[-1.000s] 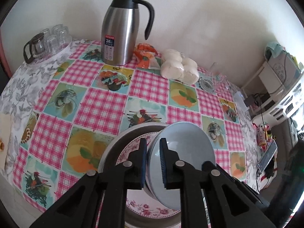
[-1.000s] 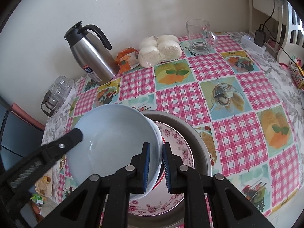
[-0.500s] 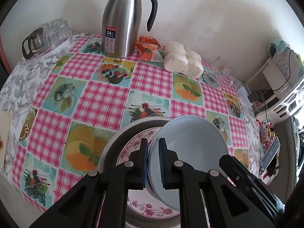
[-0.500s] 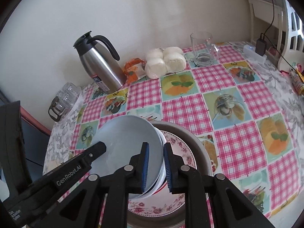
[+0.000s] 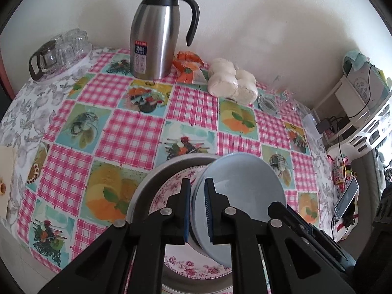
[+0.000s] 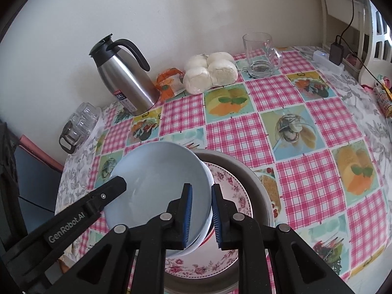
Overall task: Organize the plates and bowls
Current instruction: 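Open the right tool and pull it back from the round bowl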
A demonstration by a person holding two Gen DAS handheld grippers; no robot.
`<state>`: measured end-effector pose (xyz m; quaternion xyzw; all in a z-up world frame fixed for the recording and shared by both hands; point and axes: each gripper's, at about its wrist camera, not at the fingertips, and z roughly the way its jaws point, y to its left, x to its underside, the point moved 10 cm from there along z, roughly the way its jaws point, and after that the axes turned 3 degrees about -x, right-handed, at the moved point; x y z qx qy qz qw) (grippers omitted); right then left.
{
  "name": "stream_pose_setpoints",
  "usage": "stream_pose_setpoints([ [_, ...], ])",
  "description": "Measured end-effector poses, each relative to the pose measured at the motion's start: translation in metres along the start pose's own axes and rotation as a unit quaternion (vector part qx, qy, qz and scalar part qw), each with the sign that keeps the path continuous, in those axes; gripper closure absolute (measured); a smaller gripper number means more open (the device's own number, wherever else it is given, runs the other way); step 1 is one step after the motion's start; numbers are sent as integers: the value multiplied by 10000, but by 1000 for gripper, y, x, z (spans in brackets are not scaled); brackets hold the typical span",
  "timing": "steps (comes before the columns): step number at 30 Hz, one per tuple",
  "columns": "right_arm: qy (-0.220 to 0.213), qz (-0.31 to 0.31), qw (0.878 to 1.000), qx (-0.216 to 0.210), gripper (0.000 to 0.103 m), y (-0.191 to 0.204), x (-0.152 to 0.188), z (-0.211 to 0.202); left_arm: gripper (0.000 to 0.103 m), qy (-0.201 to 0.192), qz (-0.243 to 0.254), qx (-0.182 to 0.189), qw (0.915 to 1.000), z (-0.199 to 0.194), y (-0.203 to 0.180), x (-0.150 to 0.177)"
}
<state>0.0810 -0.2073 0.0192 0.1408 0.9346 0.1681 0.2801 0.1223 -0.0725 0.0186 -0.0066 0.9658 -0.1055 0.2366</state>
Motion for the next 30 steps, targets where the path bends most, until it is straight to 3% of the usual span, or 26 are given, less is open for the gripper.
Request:
stream_pose_setpoints([
  [4,-43,-76,9999,88,82,2,-2,-2,88,-163,-22,14,9999,-13,2,-6],
  [7,-116,-99,9998,136,53,2,-4,-4,65,-249,-69,-24,9997,-19,6,-7],
  [9,-168,-134,9996,187,47,2,-6,-6,48,-309,-100,-76,9994,-21,9,-9],
  [12,-170,-138,9996,202,38,1,-7,-6,31,-327,-179,-238,9990,-23,17,-10],
  [14,-170,-143,9994,264,30,-1,-7,-5,28,-330,-230,-402,9984,-21,24,-10],
  [22,-186,-168,9990,361,17,-6,-8,-5,11,-386,-523,-860,9942,-16,53,-9],
  [26,-225,-212,9988,387,2,-7,-8,-5,10,-396,-590,-1023,9922,-15,62,-8],
  [30,-285,-256,9985,385,0,-7,-6,-8,9,-349,-644,-1138,9908,-13,67,-4],
])
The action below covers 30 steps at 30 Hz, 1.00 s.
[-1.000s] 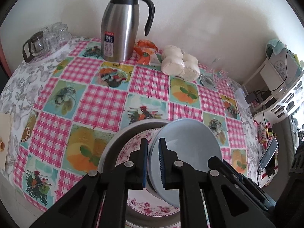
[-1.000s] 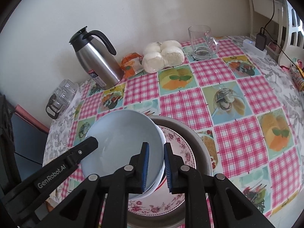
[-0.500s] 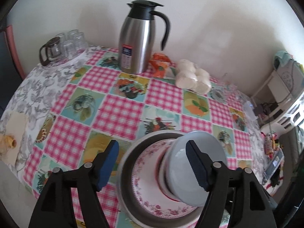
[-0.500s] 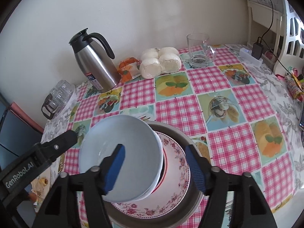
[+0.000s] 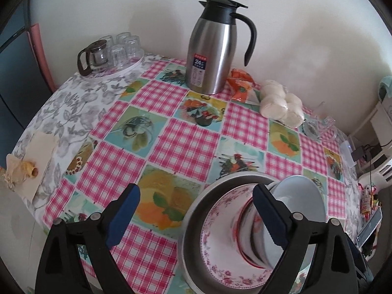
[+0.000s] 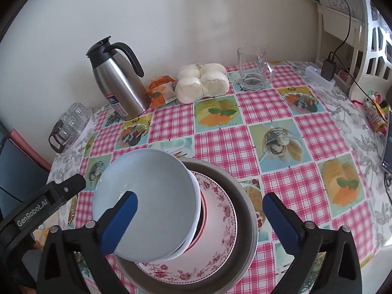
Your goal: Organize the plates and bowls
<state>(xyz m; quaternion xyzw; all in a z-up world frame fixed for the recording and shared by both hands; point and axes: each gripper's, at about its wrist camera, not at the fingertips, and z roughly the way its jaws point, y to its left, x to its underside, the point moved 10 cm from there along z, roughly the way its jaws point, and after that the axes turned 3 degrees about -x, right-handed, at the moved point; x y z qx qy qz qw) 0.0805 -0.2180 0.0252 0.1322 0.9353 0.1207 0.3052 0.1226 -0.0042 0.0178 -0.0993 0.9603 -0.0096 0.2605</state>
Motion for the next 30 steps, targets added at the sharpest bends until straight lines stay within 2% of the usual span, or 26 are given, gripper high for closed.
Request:
stream_pose_setpoints([
  [11,-463,-140,9986,-221,0,1,8,-28,10,-253,51,-21,9997,-13,7,16],
  [16,-667,-185,9972,-292,0,0,16,-40,10,-444,228,-371,9981,-23,13,20],
  [18,-712,-222,9967,-307,0,0,20,-43,10,-526,250,-359,9977,-28,14,23],
  [21,-757,-275,9962,-324,0,0,27,-47,10,-511,270,-342,9977,-31,16,32],
  [26,-751,-430,9958,-296,0,0,42,-51,10,-454,439,-662,9958,-32,22,51],
  [30,-628,-474,9966,-237,0,-2,56,-49,10,-190,629,-682,9955,-23,25,72],
])
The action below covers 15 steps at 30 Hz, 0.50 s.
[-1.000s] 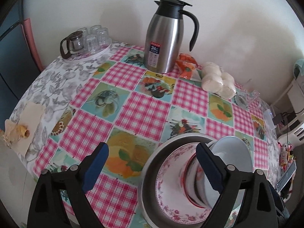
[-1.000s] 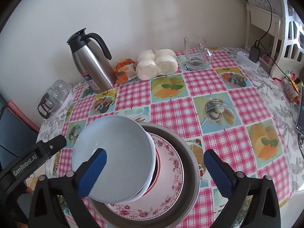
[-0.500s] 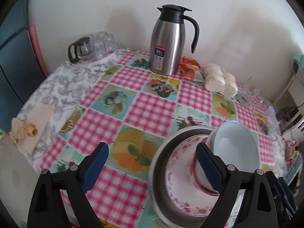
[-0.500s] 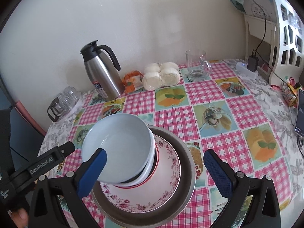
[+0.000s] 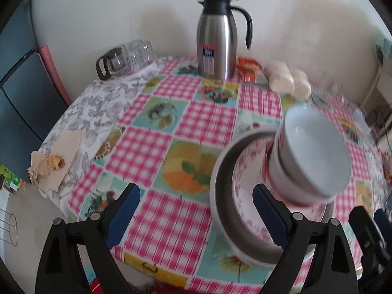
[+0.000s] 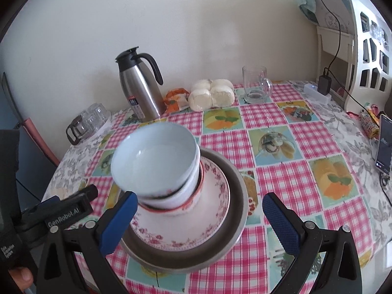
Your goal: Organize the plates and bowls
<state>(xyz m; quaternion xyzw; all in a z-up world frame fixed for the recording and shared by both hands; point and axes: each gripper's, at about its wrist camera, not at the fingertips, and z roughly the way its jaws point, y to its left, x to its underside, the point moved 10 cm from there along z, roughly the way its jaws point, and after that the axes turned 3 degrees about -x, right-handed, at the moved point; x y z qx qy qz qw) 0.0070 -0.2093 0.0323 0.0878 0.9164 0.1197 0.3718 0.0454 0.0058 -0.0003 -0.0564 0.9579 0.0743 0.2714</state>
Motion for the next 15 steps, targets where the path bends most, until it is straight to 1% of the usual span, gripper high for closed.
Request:
stream_pose_setpoints([
  [5,186,-115,9997,96,0,-2,16,2,10,224,185,-14,9996,7,-3,21],
  [7,308,-124,9993,173,0,-6,24,5,10,316,291,-2,9991,10,-5,29],
  [10,633,-124,9974,329,0,-15,39,15,10,401,418,-21,9983,12,-8,38],
  [13,783,-122,9959,443,0,-23,48,20,10,511,532,-142,9972,18,-7,47],
  [15,835,-98,9953,477,0,-27,52,21,10,578,555,-137,9967,20,-7,51],
])
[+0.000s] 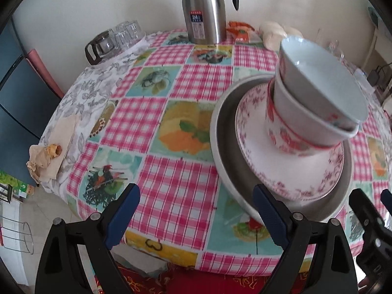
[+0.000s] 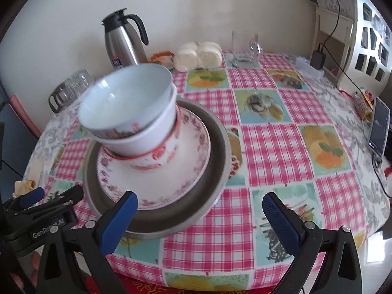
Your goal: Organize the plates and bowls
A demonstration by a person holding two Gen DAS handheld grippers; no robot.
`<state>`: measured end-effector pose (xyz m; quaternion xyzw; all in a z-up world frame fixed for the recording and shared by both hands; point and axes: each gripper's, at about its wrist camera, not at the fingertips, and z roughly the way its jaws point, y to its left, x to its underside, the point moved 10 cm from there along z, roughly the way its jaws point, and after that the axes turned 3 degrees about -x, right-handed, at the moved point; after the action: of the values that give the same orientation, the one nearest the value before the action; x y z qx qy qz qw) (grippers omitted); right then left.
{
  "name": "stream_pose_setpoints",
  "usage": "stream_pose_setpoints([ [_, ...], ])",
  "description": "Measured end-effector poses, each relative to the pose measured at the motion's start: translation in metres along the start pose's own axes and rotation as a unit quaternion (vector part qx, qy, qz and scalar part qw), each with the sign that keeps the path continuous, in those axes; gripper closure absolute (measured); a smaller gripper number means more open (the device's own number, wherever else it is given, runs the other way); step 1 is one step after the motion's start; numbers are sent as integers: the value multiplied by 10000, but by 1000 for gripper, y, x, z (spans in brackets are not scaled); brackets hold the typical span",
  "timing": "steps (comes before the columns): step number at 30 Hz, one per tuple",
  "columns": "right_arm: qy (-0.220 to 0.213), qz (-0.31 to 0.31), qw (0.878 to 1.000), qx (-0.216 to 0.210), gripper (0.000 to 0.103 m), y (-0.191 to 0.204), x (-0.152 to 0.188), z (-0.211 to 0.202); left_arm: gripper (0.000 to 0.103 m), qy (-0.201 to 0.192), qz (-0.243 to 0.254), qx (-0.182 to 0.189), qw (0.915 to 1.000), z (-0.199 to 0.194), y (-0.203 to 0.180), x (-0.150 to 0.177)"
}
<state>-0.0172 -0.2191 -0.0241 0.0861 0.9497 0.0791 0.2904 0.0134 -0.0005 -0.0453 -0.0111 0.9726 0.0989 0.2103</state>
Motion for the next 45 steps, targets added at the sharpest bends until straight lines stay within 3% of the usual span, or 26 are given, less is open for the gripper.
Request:
stream_pose_setpoints([
  [45,246,241,9994,101,0,-17,25,3,10,178,-37,21,9998,5,2,25],
])
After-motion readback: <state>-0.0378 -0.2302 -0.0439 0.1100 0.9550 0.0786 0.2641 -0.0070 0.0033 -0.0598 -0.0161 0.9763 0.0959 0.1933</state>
